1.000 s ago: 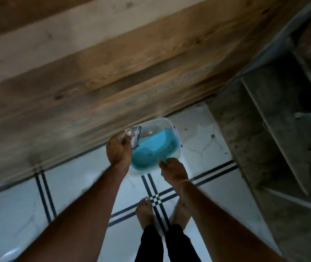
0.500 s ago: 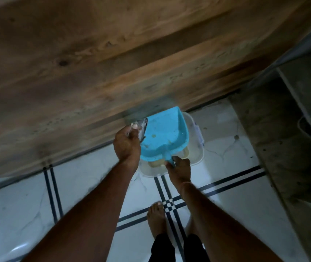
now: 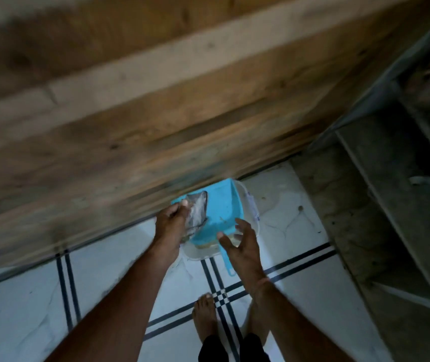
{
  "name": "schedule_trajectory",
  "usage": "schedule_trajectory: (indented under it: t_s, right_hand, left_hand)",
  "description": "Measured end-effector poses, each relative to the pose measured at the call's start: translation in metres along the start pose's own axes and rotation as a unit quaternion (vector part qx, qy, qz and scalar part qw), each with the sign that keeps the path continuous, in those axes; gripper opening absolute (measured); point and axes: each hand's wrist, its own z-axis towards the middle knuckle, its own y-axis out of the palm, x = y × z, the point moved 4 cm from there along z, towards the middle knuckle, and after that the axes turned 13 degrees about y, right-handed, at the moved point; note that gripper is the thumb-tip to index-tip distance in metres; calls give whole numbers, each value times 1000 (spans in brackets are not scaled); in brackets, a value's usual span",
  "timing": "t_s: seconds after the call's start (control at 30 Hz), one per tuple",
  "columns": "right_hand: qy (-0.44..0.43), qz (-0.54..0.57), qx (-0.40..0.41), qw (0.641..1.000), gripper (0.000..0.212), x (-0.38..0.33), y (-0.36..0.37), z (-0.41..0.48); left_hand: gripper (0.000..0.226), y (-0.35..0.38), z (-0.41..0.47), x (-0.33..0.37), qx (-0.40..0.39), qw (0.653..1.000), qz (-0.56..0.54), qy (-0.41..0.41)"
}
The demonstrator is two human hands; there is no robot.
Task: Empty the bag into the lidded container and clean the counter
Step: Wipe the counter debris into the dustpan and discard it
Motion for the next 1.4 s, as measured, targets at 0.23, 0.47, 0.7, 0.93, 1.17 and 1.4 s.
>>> schedule_trajectory:
  t_s: [0.23,0.47,0.7,0.93,1.17,1.4]
  right_hand:
    - [51,151,-199,967,38,-160,-67,-139]
    - [6,161,-135,978,19,-249,-165,-268]
    - [-30,254,-84,963,39,-281,-261,-333]
    - [-103,371,-14,923,23,-300,-387,-354]
    - [-123,312,71,940,56,-277,-509,-345]
    - [-162,176,227,944,58,-250,-570,-327]
  left_hand:
    - [25,28,-122,166,-207,972,-89,-64]
    - [48,44,-223,313,-306,951,-30,37]
    - [15,111,-283,415,-338,930,-9,147]
    - [11,228,-340,462,-366,898,33,241]
    - [44,338,-383,459,-367,887,32,278]
    - [25,424,-393,431,-453,831,114,301]
